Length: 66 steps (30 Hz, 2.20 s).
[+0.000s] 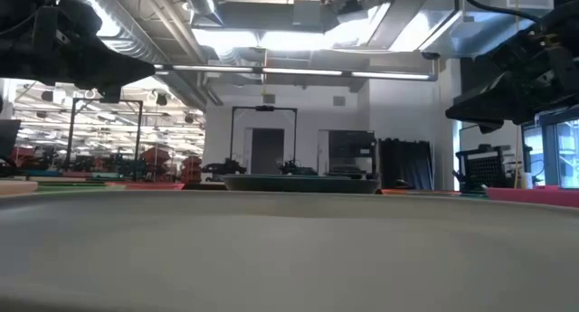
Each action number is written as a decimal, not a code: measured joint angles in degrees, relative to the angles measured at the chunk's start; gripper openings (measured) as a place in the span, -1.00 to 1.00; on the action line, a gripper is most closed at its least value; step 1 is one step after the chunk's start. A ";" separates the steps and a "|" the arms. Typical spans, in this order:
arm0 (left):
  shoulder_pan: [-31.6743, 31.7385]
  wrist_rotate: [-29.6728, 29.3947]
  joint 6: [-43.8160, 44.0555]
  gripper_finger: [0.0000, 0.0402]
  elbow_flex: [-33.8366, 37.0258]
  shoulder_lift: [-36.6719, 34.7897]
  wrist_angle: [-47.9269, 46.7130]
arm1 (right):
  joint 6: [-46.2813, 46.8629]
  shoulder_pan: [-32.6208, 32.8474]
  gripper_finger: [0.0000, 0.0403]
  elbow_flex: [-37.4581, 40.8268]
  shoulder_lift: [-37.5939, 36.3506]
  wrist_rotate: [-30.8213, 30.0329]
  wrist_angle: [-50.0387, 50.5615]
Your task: Stack plastic plates
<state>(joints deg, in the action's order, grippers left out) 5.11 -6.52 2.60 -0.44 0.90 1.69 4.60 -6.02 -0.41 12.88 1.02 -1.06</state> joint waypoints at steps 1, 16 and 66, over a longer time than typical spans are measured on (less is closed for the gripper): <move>0.01 0.00 0.00 -0.92 0.01 0.01 0.01 | 0.02 0.00 -0.80 0.00 0.00 -0.02 0.00; 0.01 -0.55 4.74 -0.92 0.01 -0.01 9.72 | -0.76 0.00 -0.80 0.01 0.00 -0.96 -0.24; 0.01 -11.68 -0.05 -0.92 -0.01 0.67 9.98 | -12.58 -11.01 -0.13 -39.20 62.12 -5.61 3.06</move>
<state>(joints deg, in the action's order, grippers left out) 5.13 -18.20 2.56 -0.45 1.56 11.68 -7.98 -17.03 -39.61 75.00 -4.59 2.00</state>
